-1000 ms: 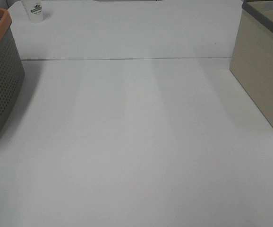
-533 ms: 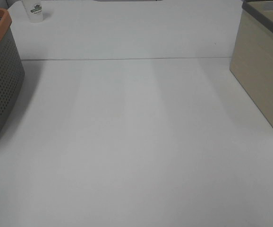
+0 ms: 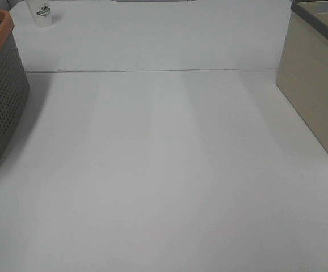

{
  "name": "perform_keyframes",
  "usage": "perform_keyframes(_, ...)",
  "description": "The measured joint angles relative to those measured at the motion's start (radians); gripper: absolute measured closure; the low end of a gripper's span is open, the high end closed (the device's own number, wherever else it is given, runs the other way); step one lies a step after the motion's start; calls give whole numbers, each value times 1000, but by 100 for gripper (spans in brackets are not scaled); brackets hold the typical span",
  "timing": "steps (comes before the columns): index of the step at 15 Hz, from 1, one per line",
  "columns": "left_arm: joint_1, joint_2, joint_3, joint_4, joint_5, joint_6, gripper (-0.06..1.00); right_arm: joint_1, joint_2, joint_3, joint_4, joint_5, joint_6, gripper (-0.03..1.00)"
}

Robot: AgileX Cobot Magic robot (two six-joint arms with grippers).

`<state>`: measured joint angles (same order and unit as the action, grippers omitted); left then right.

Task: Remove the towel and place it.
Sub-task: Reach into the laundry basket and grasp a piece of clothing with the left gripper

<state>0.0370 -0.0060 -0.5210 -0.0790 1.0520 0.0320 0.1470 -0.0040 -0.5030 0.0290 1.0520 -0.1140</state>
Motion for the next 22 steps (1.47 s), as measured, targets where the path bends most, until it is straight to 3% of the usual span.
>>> perform_keyframes(6, 0, 106, -136, 109, -19, -59, 16, 0, 0, 0, 0, 0, 0, 23)
perform_keyframes(7, 0, 208, -169, 171, -51, -111, 16, 0, 0, 0, 0, 0, 0, 23)
perform_keyframes(9, 0, 286, -193, 215, -97, -191, 16, 0, 0, 0, 0, 0, 0, 23)
perform_keyframes(19, 0, 925, -352, 569, -471, -935, 18, 0, 0, 0, 0, 0, 0, 23)
perform_keyframes(21, 0, 1053, -374, 658, -486, -1129, 18, 0, 0, 0, 0, 0, 0, 23)
perform_keyframes(22, 2, 1168, -380, 743, -524, -1362, 18, 0, 0, 0, 0, 0, 0, 23)
